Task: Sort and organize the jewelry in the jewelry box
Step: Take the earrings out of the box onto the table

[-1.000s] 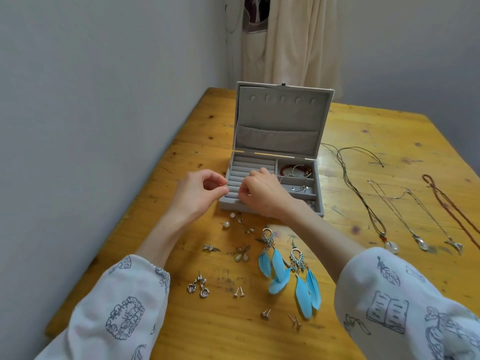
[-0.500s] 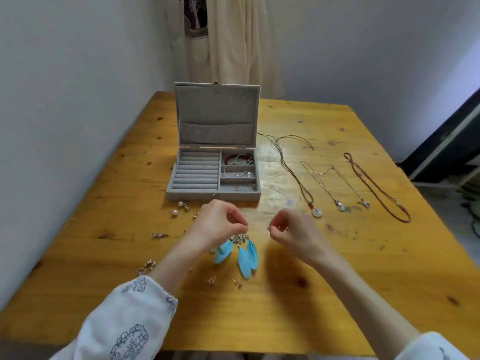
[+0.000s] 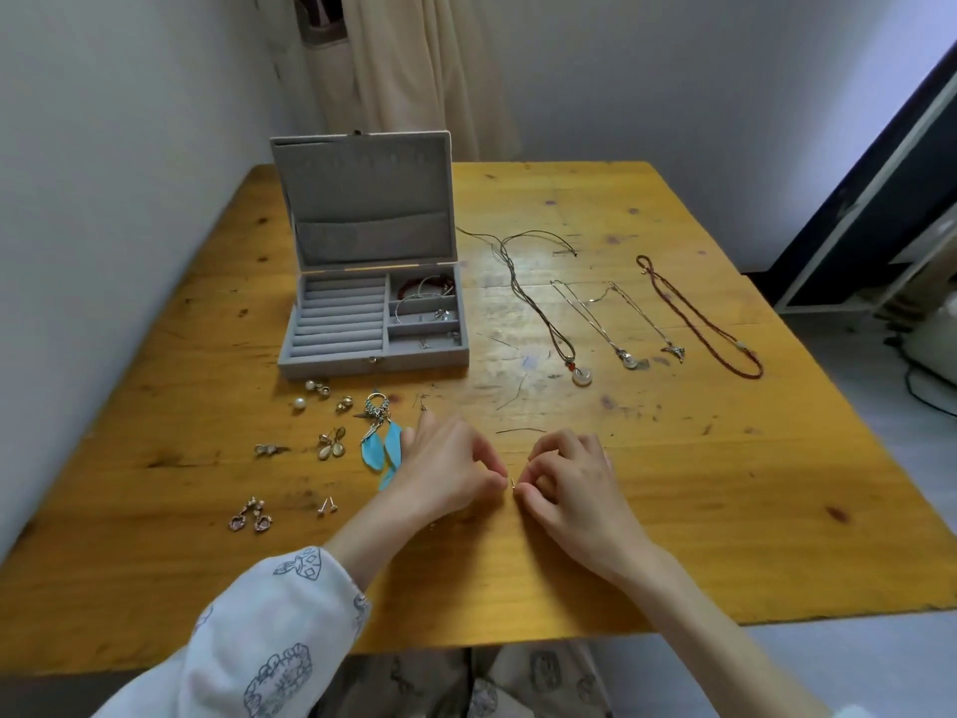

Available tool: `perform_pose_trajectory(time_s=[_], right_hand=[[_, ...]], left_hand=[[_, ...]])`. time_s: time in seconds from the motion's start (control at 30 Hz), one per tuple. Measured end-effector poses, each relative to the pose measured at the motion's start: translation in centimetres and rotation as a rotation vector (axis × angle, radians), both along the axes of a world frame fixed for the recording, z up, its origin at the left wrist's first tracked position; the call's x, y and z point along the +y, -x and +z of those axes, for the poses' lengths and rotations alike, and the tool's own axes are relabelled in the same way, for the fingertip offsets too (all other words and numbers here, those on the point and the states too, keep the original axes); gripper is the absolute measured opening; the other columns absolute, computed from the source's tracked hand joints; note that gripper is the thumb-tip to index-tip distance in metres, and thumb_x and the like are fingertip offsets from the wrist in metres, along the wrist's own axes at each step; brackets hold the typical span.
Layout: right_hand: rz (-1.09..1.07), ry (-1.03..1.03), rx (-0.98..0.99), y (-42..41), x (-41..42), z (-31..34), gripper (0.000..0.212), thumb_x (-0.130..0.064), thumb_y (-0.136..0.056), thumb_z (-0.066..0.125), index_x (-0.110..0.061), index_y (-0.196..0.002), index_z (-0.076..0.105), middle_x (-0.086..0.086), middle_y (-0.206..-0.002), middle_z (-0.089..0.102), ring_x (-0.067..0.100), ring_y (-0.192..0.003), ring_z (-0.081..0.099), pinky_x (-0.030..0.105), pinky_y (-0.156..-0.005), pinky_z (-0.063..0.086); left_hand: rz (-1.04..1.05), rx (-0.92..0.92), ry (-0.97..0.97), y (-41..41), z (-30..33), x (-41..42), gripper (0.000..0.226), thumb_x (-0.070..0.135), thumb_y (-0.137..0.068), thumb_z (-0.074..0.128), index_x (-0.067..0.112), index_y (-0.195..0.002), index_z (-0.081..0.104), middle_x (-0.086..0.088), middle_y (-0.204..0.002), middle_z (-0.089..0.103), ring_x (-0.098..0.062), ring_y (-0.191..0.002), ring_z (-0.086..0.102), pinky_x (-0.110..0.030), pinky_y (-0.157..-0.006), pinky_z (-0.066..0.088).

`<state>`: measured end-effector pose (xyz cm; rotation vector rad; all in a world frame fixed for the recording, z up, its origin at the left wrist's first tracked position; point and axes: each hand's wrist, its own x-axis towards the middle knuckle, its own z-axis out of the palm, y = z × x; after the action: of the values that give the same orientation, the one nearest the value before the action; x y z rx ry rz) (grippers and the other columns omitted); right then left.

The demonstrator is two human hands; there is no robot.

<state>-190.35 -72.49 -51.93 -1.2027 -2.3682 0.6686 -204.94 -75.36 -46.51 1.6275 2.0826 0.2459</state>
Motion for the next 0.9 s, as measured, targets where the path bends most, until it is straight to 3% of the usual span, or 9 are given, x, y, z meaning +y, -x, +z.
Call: perform_pose_trajectory(time_s=[0.33,0.57,0.9], right_hand=[[0.037,-0.014,0.005,-0.2,-0.8,0.0,0.014,-0.032,-0.085,0.062,-0.02,-0.088,0.069,-0.012,-0.099,0.042,0.005,-0.099,0.027,0.024,-0.086,0.022],[0.028,0.005,0.038,-0.2,-0.7,0.2,0.01,-0.029,-0.081,0.067,-0.02,-0.084,0.071,-0.012,-0.095,0.043,0.008,-0.098,0.033,0.03,-0.088,0.031],[0.036,0.08,0.068,-0.3,-0.3,0.7,0.007,-0.025,-0.077,0.071,-0.019,-0.079,0.073,-0.009,-0.091,0.048,0.009,-0.094,0.039,0.03,-0.088,0.031]], left_hand=[[-0.069,0.088,-0.08,-0.2,-0.6,-1.6,0.015,0.041,-0.081,0.064,0.032,-0.091,0.07,0.007,-0.096,0.043,-0.014,-0.105,0.033,-0.031,-0.085,0.021],[-0.09,0.076,-0.102,0.0,-1.0,-1.7,0.017,0.039,-0.084,0.06,0.03,-0.095,0.07,0.008,-0.094,0.042,-0.01,-0.098,0.028,-0.03,-0.084,0.019],[-0.083,0.029,-0.071,1.2,-0.6,-1.8,0.015,0.033,-0.088,0.057,0.03,-0.099,0.068,0.006,-0.1,0.047,-0.014,-0.108,0.034,-0.031,-0.085,0.02]])
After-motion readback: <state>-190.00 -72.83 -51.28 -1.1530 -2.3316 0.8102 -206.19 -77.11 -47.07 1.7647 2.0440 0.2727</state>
